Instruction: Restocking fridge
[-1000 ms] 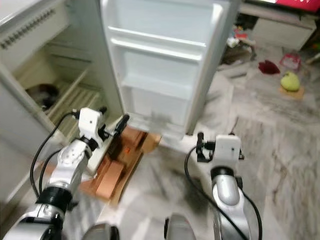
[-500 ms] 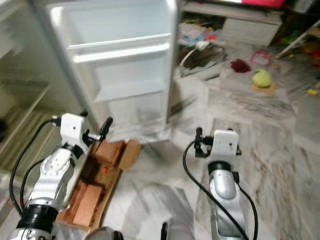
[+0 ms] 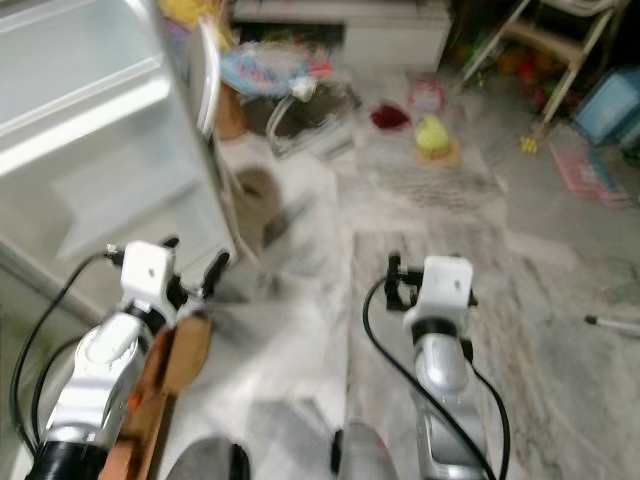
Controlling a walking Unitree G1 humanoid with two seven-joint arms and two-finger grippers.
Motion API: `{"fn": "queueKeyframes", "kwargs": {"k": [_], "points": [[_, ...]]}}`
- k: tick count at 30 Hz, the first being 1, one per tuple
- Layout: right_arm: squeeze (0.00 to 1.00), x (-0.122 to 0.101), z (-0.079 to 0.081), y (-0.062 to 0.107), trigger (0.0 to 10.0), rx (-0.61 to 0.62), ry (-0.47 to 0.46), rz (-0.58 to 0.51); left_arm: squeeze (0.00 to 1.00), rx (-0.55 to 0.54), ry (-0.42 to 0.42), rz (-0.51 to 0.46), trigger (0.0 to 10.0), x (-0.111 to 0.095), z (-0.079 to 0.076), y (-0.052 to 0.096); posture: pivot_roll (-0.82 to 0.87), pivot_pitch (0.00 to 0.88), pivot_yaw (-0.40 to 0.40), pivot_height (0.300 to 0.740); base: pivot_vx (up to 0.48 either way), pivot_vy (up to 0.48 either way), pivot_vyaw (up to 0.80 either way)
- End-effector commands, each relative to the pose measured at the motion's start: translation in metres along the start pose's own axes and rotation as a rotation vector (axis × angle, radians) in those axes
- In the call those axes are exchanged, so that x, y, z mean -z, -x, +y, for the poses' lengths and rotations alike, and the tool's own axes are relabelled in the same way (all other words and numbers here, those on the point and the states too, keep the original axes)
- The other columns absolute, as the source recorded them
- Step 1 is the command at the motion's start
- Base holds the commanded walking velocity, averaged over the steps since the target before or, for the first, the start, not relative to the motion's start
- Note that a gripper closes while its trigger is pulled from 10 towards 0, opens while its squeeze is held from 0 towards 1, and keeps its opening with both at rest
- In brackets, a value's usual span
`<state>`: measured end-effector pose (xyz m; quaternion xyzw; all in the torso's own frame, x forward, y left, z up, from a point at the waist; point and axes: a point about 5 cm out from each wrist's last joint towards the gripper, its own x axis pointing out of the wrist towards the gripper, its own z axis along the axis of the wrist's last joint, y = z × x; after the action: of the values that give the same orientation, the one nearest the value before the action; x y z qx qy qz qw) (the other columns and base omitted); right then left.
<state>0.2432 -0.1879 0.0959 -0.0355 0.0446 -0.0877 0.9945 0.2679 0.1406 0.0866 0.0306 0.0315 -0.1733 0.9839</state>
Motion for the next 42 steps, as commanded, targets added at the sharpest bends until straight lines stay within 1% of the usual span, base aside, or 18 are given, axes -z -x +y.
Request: {"fn": "queueKeyframes", "kwargs": {"k": [1, 5, 8, 10, 11, 13, 20, 25, 30, 32, 36, 42], "points": [[0.0, 0.0, 0.001, 0.0, 10.0, 0.009, -0.013, -0.003, 0.0, 0.016, -0.022, -0.001, 10.0, -0.002, 0.002, 0.001, -0.06, 0.094, -0.012, 0.74, 0.0, 0.0, -0.8], [0.0, 0.001, 0.002, 0.0, 10.0, 0.011, -0.014, 0.0, 0.0, 0.018, -0.023, -0.019, 10.0, -0.008, 0.002, -0.004, -0.06, 0.088, -0.016, 0.74, 0.0, 0.0, -0.8], [0.0, 0.001, 0.001, -0.001, 10.0, 0.008, -0.012, -0.001, 0.0, 0.044, -0.023, -0.028, 10.0, -0.01, 0.001, -0.006, -0.07, 0.083, -0.017, 0.74, 0.0, 0.0, -0.8], [0.0, -0.002, 0.001, -0.003, 10.0, 0.004, -0.026, -0.019, 0.0, 0.074, -0.009, -0.049, 10.0, -0.012, 0.0, -0.006, -0.07, 0.082, -0.016, 0.74, 0.403, 0.0, -0.8], [0.0, -0.004, 0.001, -0.003, 10.0, -0.002, -0.044, -0.025, 0.0, 0.08, -0.01, -0.052, 10.0, -0.013, 0.0, -0.007, -0.08, 0.08, -0.015, 0.74, 0.48, 0.0, -0.8], [0.0, -0.005, 0.001, -0.004, 10.0, -0.006, -0.052, -0.029, 0.0, 0.082, -0.008, -0.051, 10.0, -0.013, 0.0, -0.008, -0.08, 0.079, -0.015, 0.74, 0.48, 0.0, -0.8], [0.0, -0.006, 0.0, -0.003, 10.0, -0.01, -0.049, -0.035, 0.0, 0.083, 0.001, -0.043, 10.0, -0.012, 0.0, -0.013, -0.09, 0.075, -0.011, 0.74, 0.48, 0.0, -0.78], [0.0, -0.006, 0.001, -0.003, 10.0, -0.014, -0.046, -0.04, 0.0, 0.087, 0.006, -0.04, 10.0, -0.011, -0.001, -0.013, -0.09, 0.077, -0.012, 0.74, 0.474, 0.0, 0.0], [0.0, -0.005, 0.004, -0.002, 10.0, -0.023, -0.052, -0.035, 0.0, 0.105, 0.008, -0.058, 10.0, -0.014, -0.007, -0.014, -0.09, 0.079, -0.011, 0.74, 0.466, 0.0, 0.0], [0.0, -0.005, 0.005, -0.002, 10.0, -0.025, -0.051, -0.029, 0.0, 0.109, 0.026, -0.058, 10.0, -0.014, -0.009, -0.014, -0.09, 0.079, -0.011, 0.74, 0.461, 0.0, 0.0], [0.0, -0.006, 0.005, -0.003, 10.0, -0.025, -0.049, -0.03, 0.0, 0.127, 0.046, -0.068, 10.0, -0.015, -0.012, -0.015, -0.09, 0.082, -0.009, 0.74, 0.45, 0.0, -0.64], [0.0, -0.006, 0.005, -0.005, 10.0, -0.022, -0.054, -0.031, 0.0, 0.131, 0.05, -0.064, 10.0, -0.015, -0.013, -0.017, -0.09, 0.079, -0.006, 0.74, 0.445, 0.0, -0.8]]}}
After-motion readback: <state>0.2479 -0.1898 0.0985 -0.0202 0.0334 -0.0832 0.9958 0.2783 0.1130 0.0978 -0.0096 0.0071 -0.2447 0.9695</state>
